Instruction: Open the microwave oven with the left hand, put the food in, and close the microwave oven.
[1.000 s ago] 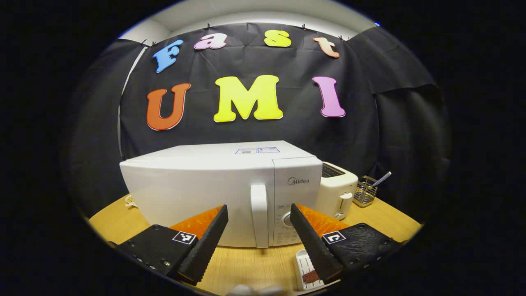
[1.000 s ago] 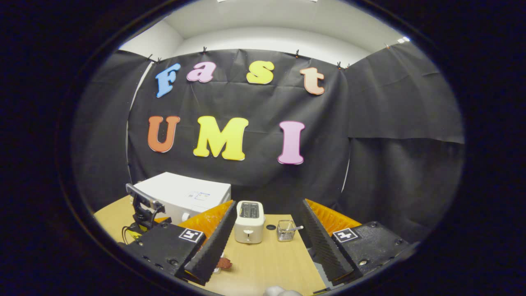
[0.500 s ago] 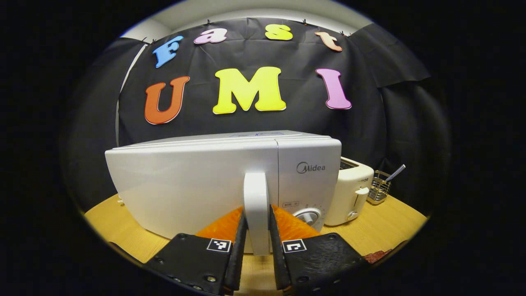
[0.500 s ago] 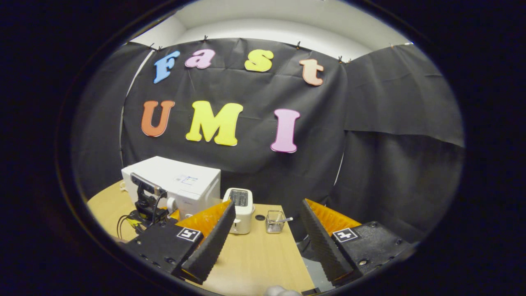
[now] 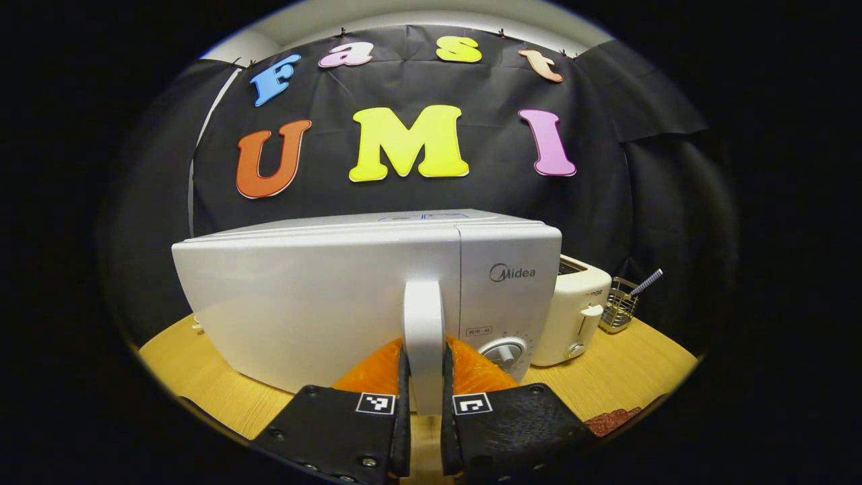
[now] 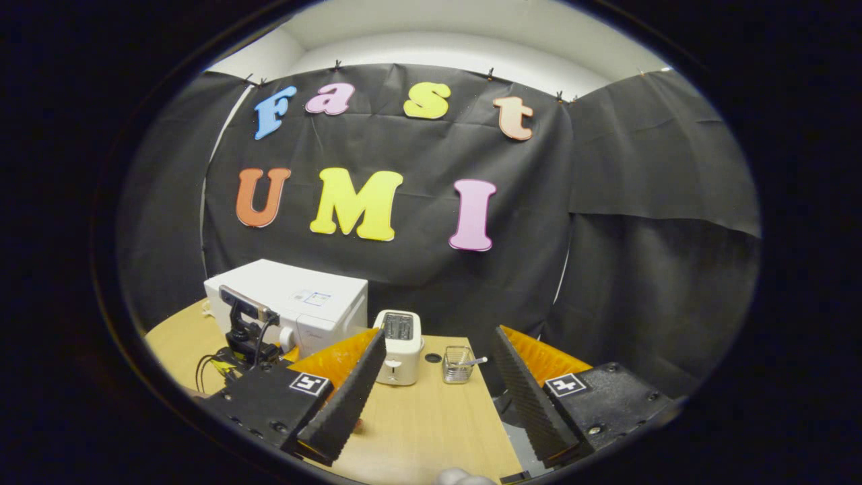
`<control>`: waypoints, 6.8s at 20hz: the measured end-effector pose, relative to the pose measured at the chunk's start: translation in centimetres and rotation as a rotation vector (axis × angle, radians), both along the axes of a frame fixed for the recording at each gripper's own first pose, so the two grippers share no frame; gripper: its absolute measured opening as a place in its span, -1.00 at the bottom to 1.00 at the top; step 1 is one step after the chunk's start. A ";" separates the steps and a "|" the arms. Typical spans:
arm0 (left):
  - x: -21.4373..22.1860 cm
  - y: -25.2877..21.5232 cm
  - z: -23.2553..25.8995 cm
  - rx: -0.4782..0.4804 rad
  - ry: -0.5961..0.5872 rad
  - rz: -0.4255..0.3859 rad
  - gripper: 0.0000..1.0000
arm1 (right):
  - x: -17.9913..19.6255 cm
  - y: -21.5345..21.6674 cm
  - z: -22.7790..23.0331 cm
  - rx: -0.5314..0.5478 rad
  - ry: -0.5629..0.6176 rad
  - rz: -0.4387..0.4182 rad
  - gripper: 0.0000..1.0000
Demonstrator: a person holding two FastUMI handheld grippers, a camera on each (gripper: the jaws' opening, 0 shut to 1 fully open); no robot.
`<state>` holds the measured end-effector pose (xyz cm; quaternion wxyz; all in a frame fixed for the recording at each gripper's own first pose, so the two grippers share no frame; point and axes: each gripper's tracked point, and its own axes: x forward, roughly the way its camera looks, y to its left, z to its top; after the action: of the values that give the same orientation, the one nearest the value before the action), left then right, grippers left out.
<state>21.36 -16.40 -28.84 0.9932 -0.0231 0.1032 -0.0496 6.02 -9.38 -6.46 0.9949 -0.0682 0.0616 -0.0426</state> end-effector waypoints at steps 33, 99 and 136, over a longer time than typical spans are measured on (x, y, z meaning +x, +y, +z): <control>-23.3 21.6 -2.2 0.103 0.138 0.124 -0.58 | -6.4 14.9 -2.7 0.022 0.052 0.180 0.90; -22.7 22.4 18.0 0.061 -0.034 0.177 0.92 | 7.9 16.1 -23.6 0.528 0.452 0.400 -0.68; -21.1 34.9 11.0 0.066 0.054 0.037 0.94 | 29.7 41.6 -29.7 0.666 0.121 -0.056 -0.10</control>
<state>0.21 18.55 -17.81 0.9910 0.0062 0.1313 -0.0271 35.74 32.25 -36.12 0.9556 0.2596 0.1328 -0.0432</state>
